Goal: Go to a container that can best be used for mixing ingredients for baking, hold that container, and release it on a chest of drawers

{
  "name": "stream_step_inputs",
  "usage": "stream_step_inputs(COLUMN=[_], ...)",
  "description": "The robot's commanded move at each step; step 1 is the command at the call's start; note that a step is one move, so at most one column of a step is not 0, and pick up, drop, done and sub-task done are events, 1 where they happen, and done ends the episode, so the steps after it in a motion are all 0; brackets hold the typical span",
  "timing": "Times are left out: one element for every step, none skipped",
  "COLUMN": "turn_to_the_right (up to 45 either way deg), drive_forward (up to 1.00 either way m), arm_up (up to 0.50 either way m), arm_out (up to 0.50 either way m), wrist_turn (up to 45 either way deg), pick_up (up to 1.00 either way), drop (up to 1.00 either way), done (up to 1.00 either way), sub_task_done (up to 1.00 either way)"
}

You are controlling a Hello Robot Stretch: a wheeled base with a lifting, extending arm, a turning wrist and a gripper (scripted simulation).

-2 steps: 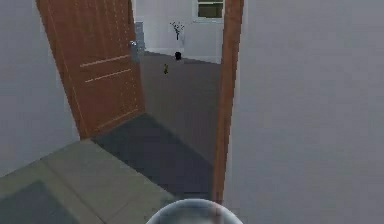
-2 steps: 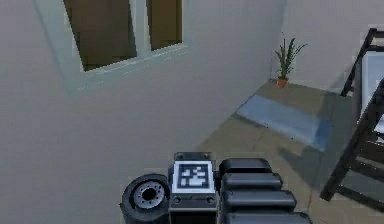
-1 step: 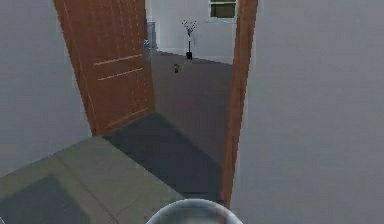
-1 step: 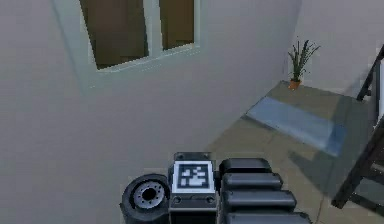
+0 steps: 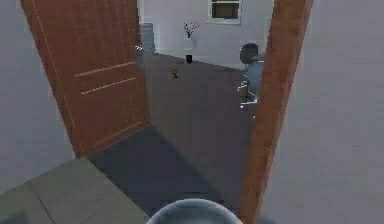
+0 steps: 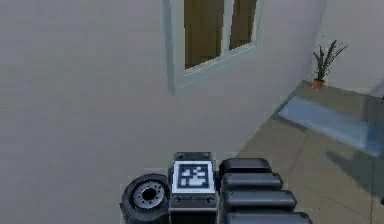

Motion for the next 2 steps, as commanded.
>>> stream_step_inputs(turn_to_the_right=[-45.0, 0.0], drive_forward=[0.0, 0.3], arm_up=[0.0, 0.0], arm_out=[0.0, 0.0], wrist_turn=[0.0, 0.0], pick_up=[0.0, 0.0], drop=[0.0, 0.0], done=[0.0, 0.0], sub_task_done=[0.0, 0.0])
